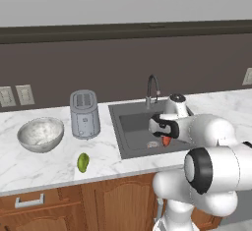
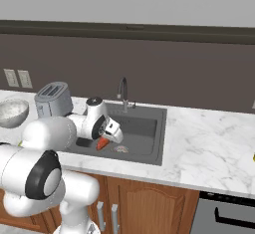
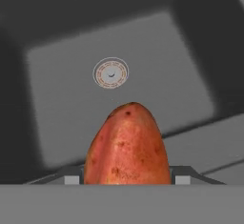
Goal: Remove the sweet potato and mango from the sink. Then move the bowl and cup from the counter to the sink for washing.
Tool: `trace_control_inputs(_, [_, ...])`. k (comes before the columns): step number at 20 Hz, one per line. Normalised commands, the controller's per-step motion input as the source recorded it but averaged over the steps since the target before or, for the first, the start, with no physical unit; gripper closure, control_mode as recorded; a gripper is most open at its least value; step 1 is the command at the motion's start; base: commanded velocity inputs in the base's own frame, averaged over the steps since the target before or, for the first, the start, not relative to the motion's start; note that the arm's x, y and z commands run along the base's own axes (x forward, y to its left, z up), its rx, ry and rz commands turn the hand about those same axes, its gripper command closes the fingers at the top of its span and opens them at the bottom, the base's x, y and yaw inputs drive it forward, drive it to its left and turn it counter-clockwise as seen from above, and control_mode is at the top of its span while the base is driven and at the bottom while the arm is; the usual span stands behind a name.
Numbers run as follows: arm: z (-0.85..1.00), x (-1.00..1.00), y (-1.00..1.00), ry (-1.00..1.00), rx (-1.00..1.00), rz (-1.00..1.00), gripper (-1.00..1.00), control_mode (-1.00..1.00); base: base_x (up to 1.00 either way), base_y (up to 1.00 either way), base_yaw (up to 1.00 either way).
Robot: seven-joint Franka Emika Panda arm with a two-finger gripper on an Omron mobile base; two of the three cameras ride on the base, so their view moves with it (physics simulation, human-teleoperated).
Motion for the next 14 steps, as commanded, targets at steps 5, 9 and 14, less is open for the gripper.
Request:
trace_control_inputs(5, [0.17, -0.20, 0.18, 0.00, 0.00, -0.18, 1.00, -1.00, 0.00, 0.00, 0.00])
trace_control_inputs(9, [0.18, -0.16, 0.17, 0.00, 0.00, -0.16, 1.00, -1.00, 0.00, 0.00, 0.00])
trace_control_inputs(14, [0.19, -0.16, 0.16, 0.00, 0.00, -0.17, 1.00, -1.00, 0.00, 0.00, 0.00])
